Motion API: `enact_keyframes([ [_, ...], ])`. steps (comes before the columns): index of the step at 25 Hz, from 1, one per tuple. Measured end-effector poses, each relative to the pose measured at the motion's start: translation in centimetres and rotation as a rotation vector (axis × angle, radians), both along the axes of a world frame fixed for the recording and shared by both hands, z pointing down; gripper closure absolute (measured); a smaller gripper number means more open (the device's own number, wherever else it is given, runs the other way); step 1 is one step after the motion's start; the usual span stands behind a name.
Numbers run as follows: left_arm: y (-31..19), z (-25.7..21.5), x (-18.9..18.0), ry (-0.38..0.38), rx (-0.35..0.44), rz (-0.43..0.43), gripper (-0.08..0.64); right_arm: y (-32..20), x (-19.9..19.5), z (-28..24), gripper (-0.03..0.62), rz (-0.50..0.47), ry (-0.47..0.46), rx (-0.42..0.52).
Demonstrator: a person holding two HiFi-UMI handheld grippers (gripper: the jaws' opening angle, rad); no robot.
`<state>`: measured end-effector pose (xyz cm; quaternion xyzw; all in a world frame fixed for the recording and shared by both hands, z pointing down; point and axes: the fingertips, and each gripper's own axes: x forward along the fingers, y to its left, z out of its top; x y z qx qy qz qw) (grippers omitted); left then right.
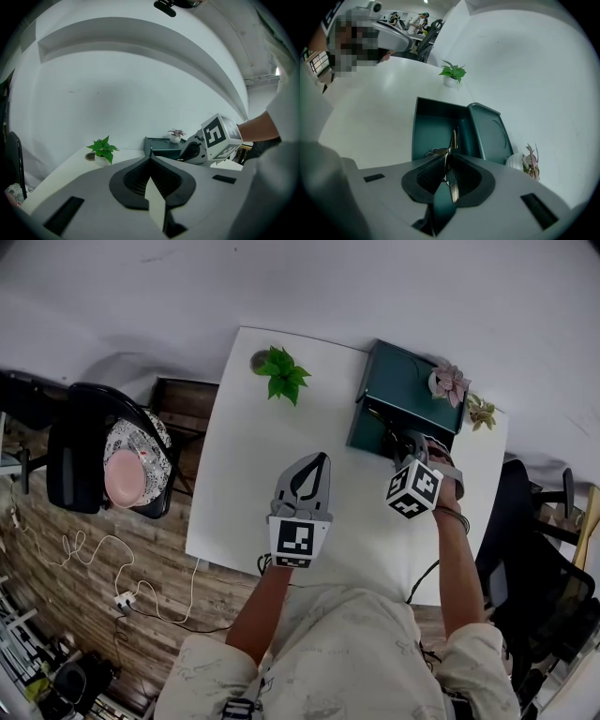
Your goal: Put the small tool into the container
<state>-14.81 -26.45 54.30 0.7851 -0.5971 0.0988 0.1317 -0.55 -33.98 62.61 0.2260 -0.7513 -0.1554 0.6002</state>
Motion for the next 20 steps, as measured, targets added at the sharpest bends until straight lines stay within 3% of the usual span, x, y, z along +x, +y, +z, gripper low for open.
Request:
enact_keyframes([
  [10, 0.3, 0.1, 0.5, -0.017, -0.005, 0.021, 0.555, 0.0, 0.0, 0.4, 0.511, 0.002, 0.0, -0.052],
  [20, 0.9, -0.1, 1.5, -0.027, -0.008, 0.041, 0.555, -0.3, 0.0, 0.2, 0.483, -0.008, 0.007, -0.027],
])
